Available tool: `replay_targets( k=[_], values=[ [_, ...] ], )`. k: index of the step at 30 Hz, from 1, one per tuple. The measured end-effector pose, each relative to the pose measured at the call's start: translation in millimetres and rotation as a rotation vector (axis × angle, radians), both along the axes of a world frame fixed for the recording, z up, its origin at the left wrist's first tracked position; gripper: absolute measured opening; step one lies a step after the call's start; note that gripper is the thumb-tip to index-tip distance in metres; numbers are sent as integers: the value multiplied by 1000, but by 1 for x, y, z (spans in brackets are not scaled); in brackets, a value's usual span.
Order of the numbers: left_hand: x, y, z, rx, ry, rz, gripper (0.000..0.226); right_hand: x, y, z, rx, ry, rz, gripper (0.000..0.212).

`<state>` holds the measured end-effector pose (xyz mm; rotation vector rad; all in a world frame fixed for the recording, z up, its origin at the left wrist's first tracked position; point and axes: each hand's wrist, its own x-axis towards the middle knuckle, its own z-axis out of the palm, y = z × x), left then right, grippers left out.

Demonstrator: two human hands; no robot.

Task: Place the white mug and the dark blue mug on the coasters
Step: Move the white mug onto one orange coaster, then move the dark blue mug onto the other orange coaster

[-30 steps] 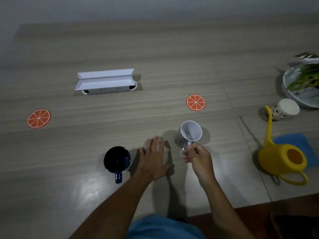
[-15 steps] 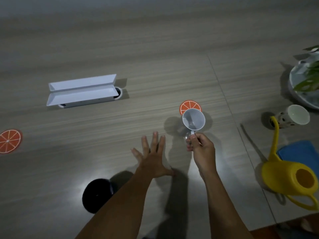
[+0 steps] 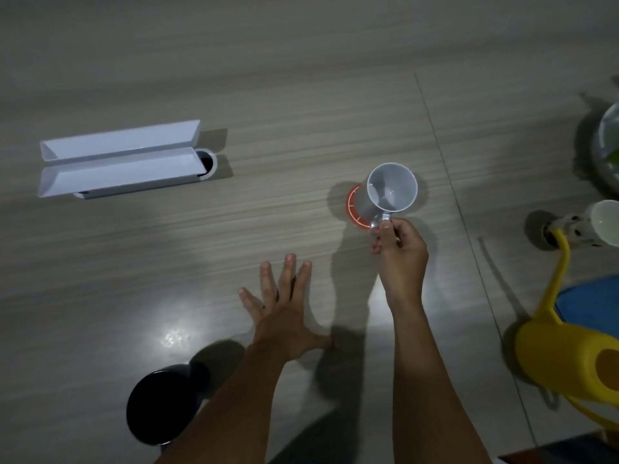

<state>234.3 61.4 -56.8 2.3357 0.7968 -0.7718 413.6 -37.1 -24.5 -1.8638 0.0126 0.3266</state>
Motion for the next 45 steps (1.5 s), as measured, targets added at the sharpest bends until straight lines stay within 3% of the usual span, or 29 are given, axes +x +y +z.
replay_targets(
  k=[29,38,42,45],
  values=[
    [-2,-2,-10,36,-70,27,156,6,-3,5,-139,-11,34,20],
    [-3,-2,-12,34,-113,34,158,-33,-49,29,-200,-35,73,10],
    [-15,-9,-6,97,-154,-3,143,-80,-77,30,-274,-45,200,11],
    [-43,-28,2,144,-259,2,110,-115,-96,24,-331,-43,281,11]
  ],
)
